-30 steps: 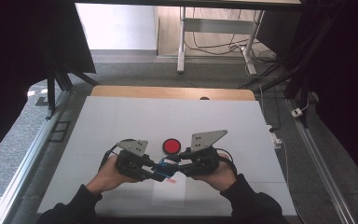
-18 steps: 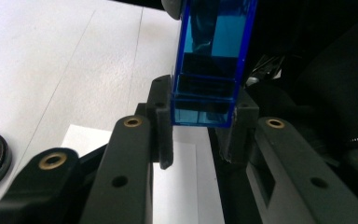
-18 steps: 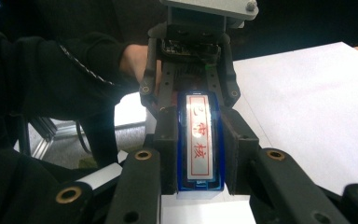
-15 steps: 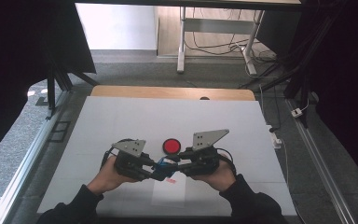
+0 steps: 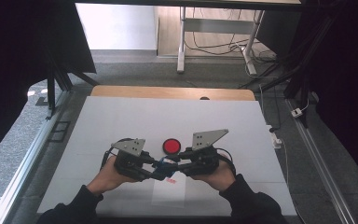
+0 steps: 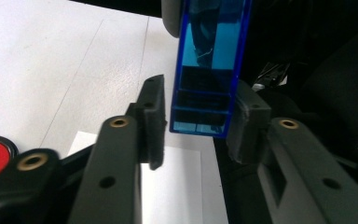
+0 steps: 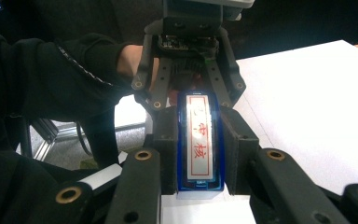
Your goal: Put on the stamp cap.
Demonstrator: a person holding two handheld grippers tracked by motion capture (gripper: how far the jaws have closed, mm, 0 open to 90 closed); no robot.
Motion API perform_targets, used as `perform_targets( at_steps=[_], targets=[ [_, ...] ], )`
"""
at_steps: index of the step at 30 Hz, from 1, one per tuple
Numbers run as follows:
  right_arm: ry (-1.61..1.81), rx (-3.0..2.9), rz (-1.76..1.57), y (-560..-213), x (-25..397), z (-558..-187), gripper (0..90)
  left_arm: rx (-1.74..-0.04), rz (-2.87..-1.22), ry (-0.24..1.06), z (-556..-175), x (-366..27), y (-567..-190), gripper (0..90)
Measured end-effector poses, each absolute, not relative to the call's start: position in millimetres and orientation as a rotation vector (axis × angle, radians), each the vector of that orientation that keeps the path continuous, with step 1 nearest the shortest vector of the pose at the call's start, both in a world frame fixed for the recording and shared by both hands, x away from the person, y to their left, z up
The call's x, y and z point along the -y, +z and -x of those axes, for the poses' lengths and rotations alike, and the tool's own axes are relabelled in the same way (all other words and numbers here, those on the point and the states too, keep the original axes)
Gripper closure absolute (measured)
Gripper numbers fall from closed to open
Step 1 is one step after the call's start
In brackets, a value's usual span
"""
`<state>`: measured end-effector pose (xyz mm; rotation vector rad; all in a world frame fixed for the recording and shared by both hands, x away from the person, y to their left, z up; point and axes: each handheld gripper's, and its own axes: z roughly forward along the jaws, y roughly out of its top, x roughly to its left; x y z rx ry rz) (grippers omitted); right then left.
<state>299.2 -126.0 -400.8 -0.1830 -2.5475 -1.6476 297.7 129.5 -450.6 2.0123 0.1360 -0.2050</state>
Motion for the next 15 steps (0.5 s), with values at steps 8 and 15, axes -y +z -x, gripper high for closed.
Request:
perform_targets(
  at_steps=[8, 15],
  targets=[
    [-1.652, 2.559, 0.194, -401, 127, -300, 71.5, -0.194, -2.037, -0.162, -293, -131, -453, 48.4],
    [-1.652, 2.579, 0.195, -401, 127, -299, 71.5, -0.253, -2.055, -0.120, -287, -133, -455, 41.7]
  ],
)
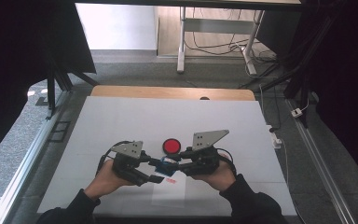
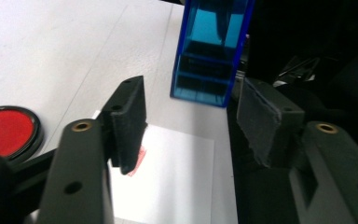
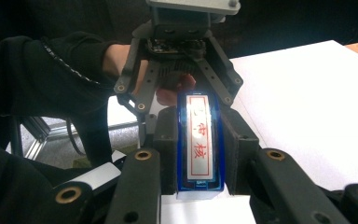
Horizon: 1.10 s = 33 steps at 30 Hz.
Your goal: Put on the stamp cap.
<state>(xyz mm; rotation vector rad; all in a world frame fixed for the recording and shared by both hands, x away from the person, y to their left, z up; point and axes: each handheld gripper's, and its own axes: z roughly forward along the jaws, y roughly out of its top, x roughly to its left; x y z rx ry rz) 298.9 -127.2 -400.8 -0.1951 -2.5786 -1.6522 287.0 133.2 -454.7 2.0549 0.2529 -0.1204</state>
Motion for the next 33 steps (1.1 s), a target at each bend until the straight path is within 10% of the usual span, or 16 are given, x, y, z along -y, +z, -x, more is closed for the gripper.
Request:
perform_targets(
  at_steps=[33],
  targets=[
    [-1.645, 2.653, 0.224, -399, 131, -298, 71.4, -0.623, -2.080, 0.085, -241, -177, -458, 13.9]
  ],
)
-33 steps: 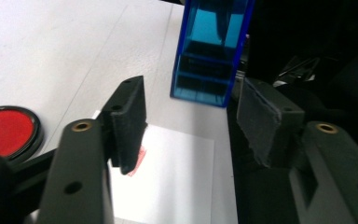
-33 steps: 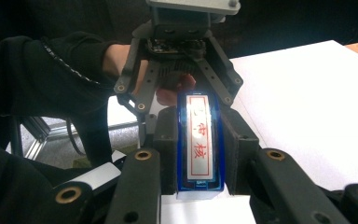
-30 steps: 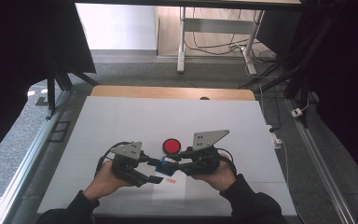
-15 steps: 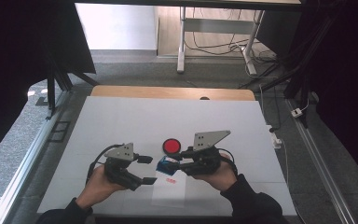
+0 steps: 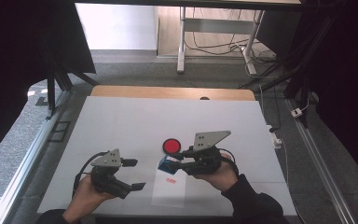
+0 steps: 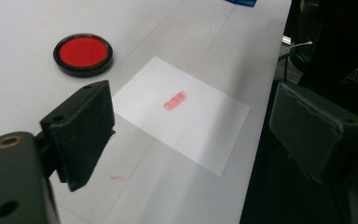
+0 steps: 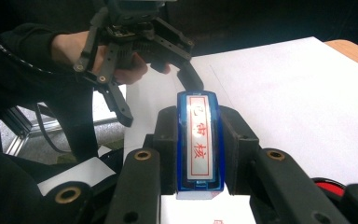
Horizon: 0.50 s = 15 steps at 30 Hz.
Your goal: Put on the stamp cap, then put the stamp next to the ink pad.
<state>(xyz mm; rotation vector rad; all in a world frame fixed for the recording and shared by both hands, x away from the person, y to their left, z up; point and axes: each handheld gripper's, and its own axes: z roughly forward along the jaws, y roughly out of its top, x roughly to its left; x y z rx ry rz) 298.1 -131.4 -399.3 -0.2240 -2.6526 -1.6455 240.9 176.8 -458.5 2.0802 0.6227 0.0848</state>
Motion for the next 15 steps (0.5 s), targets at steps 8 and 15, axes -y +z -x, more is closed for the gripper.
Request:
perform_targets(
  at_steps=[8, 15],
  targets=[
    [-1.637, 2.674, 0.260, -399, 134, -300, 71.3, -0.719, -2.053, 0.105, -233, -190, -460, 7.9],
    [-1.624, 2.704, 0.281, -400, 136, -300, 71.4, -0.795, -2.073, 0.151, -226, -198, -462, 3.1]
  ],
)
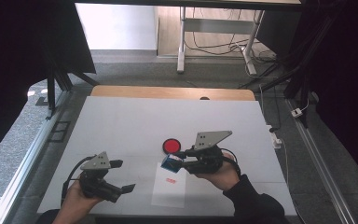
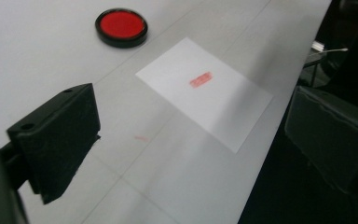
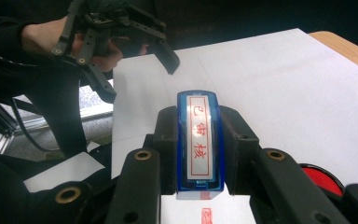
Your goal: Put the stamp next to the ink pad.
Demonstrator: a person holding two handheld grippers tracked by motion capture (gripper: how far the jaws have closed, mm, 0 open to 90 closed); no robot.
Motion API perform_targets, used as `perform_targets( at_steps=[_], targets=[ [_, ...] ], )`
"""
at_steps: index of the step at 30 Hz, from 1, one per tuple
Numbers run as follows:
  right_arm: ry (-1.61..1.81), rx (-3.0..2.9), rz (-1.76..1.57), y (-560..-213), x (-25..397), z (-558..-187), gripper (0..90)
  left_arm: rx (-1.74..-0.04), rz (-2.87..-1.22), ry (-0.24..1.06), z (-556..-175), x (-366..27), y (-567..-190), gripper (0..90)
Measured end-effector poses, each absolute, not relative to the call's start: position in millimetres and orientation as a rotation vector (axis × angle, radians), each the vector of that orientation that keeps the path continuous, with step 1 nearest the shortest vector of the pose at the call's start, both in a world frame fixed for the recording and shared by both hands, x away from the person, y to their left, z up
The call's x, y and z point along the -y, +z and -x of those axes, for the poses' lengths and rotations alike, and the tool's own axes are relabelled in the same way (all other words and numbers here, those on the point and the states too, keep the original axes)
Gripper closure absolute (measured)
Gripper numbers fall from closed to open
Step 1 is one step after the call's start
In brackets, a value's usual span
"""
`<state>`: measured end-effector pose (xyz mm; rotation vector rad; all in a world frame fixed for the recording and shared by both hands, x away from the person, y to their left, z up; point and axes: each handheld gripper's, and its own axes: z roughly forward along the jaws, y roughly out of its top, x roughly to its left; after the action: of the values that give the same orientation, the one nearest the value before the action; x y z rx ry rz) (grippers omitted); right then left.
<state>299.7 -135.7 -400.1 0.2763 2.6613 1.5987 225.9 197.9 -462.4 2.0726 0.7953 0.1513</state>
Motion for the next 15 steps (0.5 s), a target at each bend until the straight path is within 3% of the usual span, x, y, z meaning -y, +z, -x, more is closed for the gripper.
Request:
perform_targets(
  at_steps=[15],
  targets=[
    [1.561, -2.650, -0.354, -404, 143, -303, 71.3, -0.903, -2.078, 0.202, -208, -220, -472, 0.3]
  ],
)
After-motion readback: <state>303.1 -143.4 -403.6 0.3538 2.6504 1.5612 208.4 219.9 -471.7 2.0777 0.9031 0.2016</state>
